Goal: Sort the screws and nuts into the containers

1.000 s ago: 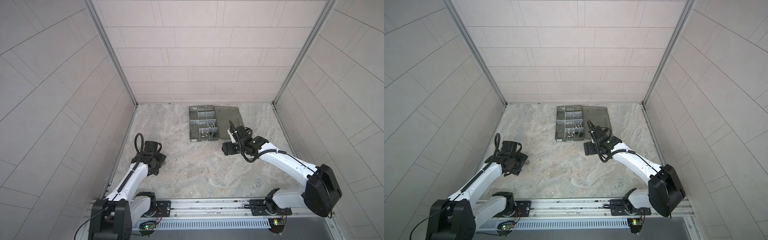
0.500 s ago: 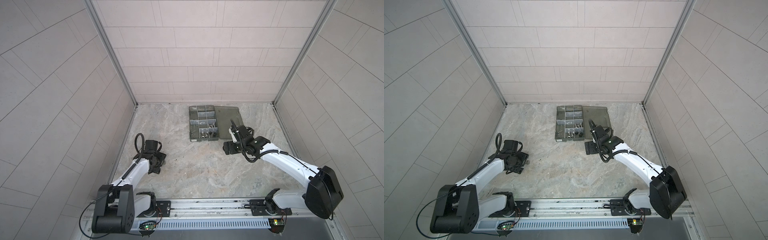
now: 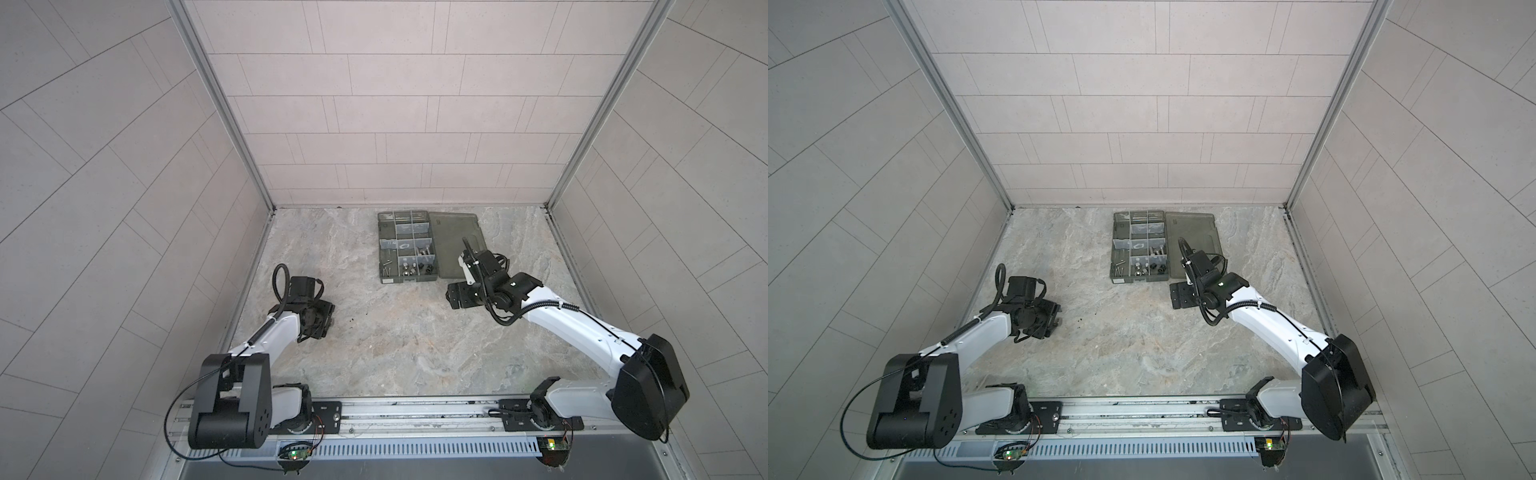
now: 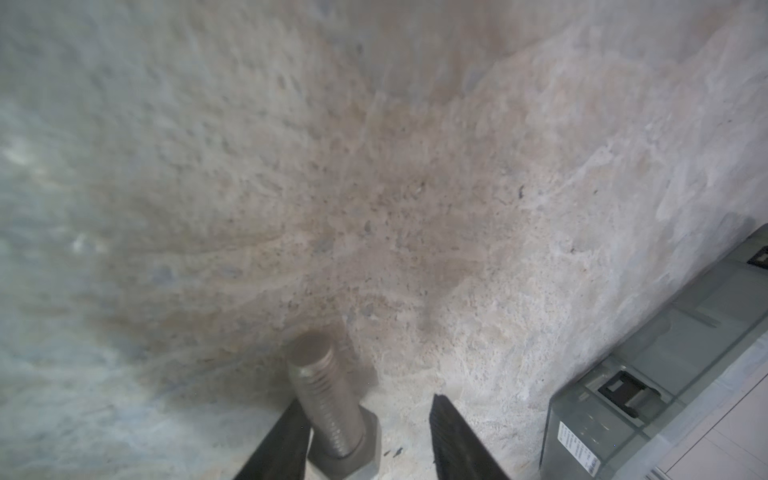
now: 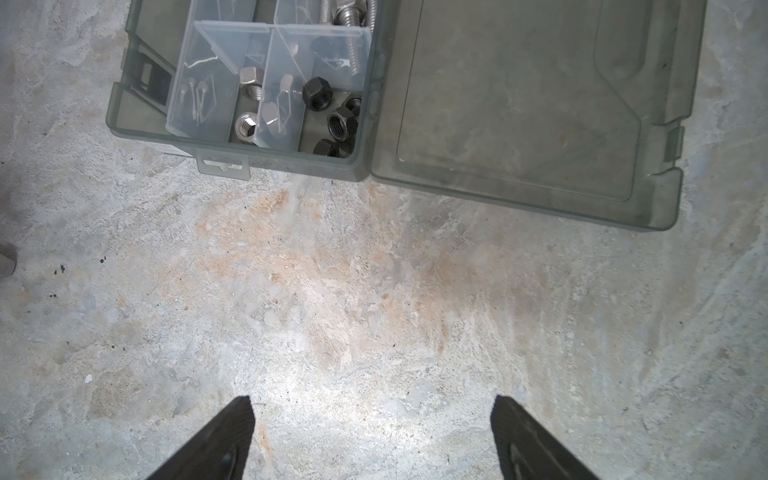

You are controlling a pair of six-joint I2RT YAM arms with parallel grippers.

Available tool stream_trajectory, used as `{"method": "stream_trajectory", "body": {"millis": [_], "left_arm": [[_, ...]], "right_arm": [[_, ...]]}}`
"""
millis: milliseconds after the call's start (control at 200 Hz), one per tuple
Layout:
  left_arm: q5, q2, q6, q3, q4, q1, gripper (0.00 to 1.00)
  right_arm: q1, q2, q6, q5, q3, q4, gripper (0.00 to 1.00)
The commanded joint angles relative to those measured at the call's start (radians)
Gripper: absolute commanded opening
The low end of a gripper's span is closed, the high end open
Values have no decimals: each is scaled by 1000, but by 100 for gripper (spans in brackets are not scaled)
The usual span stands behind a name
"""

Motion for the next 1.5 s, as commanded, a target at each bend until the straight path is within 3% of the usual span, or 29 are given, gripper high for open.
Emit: {"method": "stream_trajectory", "body": {"millis": [0,505,680,1061,1496], "left_arm": [[-3,2,1,-33,-88,3,48],[32,-17,-5,-93,-95,5,36],[61,-37,-6,-118,-91,5,21],[53,-132,82,-46,-211,5,17],[63,-51,185,124,-239,-34,18]], "right_arm": [[-3,-16,7,2,11,-20,91],[-5,-28,15,0,17,-37,91],[-5,-32,16,-1,15,-38,90],[-6,-26,18,-1,24,-41,90],[-7,-27,22,5,26,-32,90]]}}
